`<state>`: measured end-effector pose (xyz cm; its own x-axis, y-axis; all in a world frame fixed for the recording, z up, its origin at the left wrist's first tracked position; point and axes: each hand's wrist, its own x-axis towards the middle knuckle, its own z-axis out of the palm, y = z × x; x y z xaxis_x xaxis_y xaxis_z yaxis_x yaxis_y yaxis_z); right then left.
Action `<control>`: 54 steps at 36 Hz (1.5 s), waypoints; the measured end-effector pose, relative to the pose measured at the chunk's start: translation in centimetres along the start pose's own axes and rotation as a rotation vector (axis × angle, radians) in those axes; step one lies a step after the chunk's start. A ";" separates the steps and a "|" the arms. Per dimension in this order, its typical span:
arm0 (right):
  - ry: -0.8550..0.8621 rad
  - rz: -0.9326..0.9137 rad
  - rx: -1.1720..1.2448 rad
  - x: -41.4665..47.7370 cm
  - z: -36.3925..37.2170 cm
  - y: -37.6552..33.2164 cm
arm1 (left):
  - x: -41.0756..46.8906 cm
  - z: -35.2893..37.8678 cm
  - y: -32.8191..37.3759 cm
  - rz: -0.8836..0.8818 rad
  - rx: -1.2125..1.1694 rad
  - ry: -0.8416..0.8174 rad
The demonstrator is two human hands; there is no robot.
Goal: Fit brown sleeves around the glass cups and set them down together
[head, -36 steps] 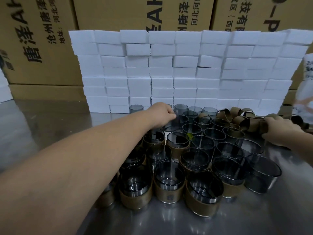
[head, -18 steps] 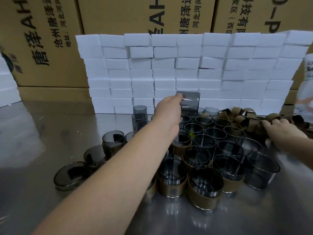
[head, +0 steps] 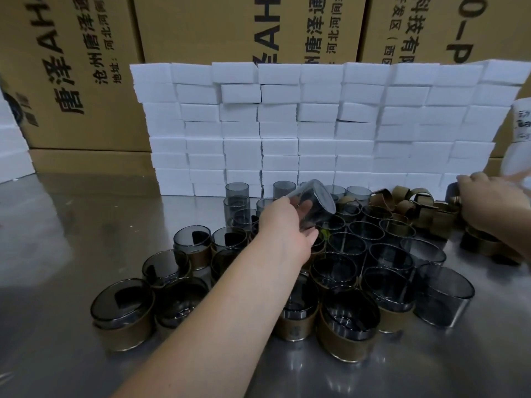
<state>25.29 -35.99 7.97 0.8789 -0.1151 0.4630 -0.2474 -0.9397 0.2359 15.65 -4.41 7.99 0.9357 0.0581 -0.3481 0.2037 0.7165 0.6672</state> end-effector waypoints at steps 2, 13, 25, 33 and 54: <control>0.027 0.055 0.120 0.4 -0.7 -0.4 | 0.0 -0.1 0.1 -0.001 -0.007 0.016; 0.241 0.166 0.934 -2.0 -8.5 -6.6 | -0.7 -0.2 0.6 0.041 0.003 0.060; -0.001 0.073 1.546 -11.7 -13.3 -12.9 | -1.9 -1.4 1.0 0.170 0.029 -0.013; -0.019 -0.020 1.749 -13.8 -13.0 -13.5 | -2.4 -1.0 0.5 0.377 0.230 0.015; 0.019 -0.100 2.020 -15.9 -14.1 -14.5 | -4.2 0.0 -1.7 0.489 0.225 0.034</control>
<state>9.16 -16.01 9.20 0.8510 -0.0602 0.5217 0.5251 0.1148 -0.8433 11.41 -5.87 8.28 0.9279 0.3723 0.0201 -0.1931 0.4336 0.8802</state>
